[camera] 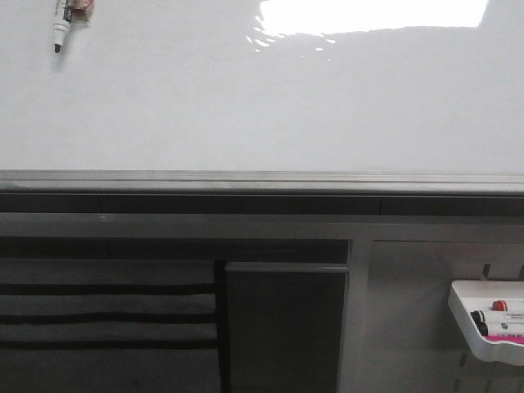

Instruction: Write number 3 on whiteboard

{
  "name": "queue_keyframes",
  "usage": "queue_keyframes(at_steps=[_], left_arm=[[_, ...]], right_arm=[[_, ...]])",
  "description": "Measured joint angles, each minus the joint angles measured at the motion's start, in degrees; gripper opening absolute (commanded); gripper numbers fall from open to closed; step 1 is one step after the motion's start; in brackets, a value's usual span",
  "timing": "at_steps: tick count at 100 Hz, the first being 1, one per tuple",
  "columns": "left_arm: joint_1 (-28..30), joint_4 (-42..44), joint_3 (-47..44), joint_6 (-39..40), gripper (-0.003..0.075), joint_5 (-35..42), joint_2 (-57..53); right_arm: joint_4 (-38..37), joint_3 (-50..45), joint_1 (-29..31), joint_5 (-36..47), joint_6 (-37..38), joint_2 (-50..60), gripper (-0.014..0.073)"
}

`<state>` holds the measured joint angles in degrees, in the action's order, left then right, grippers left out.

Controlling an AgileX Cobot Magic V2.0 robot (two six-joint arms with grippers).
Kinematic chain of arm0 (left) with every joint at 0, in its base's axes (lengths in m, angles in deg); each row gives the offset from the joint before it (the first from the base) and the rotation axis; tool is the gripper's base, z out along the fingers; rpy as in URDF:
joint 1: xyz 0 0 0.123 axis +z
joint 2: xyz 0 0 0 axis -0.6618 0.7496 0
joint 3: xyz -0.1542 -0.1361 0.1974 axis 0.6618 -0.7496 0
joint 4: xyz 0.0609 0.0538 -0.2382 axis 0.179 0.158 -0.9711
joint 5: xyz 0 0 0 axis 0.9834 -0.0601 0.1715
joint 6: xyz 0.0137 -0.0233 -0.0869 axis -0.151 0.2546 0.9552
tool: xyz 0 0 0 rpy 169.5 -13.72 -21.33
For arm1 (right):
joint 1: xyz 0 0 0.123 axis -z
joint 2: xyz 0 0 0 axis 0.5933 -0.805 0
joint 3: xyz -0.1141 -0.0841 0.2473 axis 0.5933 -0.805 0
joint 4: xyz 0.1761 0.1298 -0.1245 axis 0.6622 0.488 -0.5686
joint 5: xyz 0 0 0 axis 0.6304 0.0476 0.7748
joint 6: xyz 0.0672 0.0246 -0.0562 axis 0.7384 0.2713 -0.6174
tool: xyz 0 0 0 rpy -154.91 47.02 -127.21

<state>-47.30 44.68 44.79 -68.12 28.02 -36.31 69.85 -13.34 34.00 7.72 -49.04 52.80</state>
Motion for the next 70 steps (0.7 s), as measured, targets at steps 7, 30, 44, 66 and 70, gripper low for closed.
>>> queue_keyframes(at_steps=[7,30,44,66,70], left_arm=[[0.00,0.00,0.00,0.00,-0.0020,0.00,0.00],[0.00,-1.14,0.24,0.00,-0.0020,1.86,0.00],[0.00,-3.45,4.29,0.00,-0.0020,-0.22,0.00],[0.00,-0.97,18.77,0.00,-0.0020,-12.59,4.37],[0.00,0.43,21.15,0.00,-0.0020,-15.22,6.14]], right_arm=[[0.00,0.00,0.00,0.00,0.00,0.00,-0.0069],[0.00,0.11,0.00,2.48,0.00,0.00,-0.0069],[0.00,5.37,0.00,-1.76,0.00,0.00,-0.0069],[0.00,19.08,0.00,-11.73,-2.91,-5.35,-0.0069],[0.00,21.73,0.00,-13.50,-3.97,-7.76,-0.0069]])
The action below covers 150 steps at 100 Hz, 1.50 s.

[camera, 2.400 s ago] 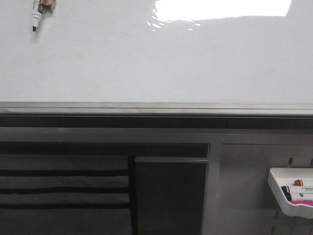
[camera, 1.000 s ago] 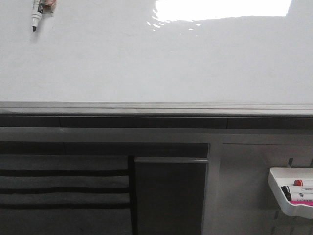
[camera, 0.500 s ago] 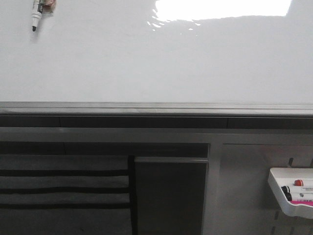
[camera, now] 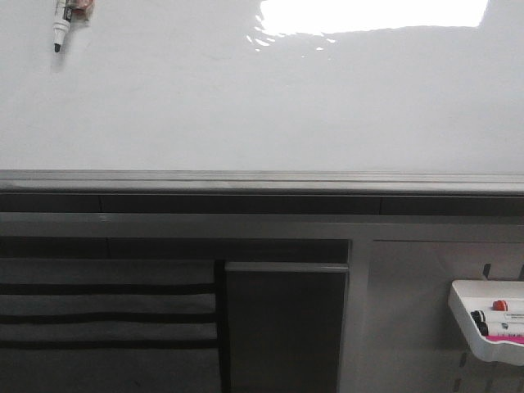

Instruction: Write number 3 on whiteboard

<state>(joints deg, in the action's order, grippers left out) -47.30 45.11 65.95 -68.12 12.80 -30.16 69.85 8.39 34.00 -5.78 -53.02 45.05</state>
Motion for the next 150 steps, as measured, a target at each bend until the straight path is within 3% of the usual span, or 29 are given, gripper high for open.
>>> queue_keyframes(at_steps=[17,58,67,73,82,89,99,122,150], left_arm=[[0.00,4.75,9.31,0.00,-0.0020,-9.34,9.62],[0.00,5.13,11.38,0.00,-0.0020,-10.63,19.91],[0.00,5.13,11.38,0.00,-0.0013,-10.76,21.48],[0.00,5.13,11.38,0.00,0.0030,-10.76,22.54],[0.00,5.13,11.38,0.00,0.0188,-9.98,24.37],[0.00,5.13,11.38,0.00,0.0336,-8.54,25.95],[0.00,5.13,11.38,0.00,0.0479,-4.98,28.89],[-4.84,5.46,13.97,0.00,0.0493,3.80,40.86],[-8.27,7.60,25.65,0.00,0.0493,5.95,60.24]], right_arm=[[0.00,9.63,0.00,-7.45,-4.87,-10.88,-0.0069],[-0.62,13.89,0.00,-8.72,-6.61,-24.72,-0.0066],[-0.62,13.89,0.00,-8.63,-6.61,-26.81,0.0013],[-0.62,13.89,0.00,-8.63,-6.61,-27.87,0.0101],[-0.36,13.89,0.00,-8.63,-6.61,-29.07,0.0260],[0.54,13.89,0.00,-8.50,-6.61,-29.75,0.0327],[2.61,14.75,-1.12,-8.65,-6.61,-30.87,0.0334],[4.99,20.10,-11.37,-9.57,-6.61,-36.07,0.0334],[5.24,23.41,-25.90,-6.84,-8.45,-43.08,0.0334]])
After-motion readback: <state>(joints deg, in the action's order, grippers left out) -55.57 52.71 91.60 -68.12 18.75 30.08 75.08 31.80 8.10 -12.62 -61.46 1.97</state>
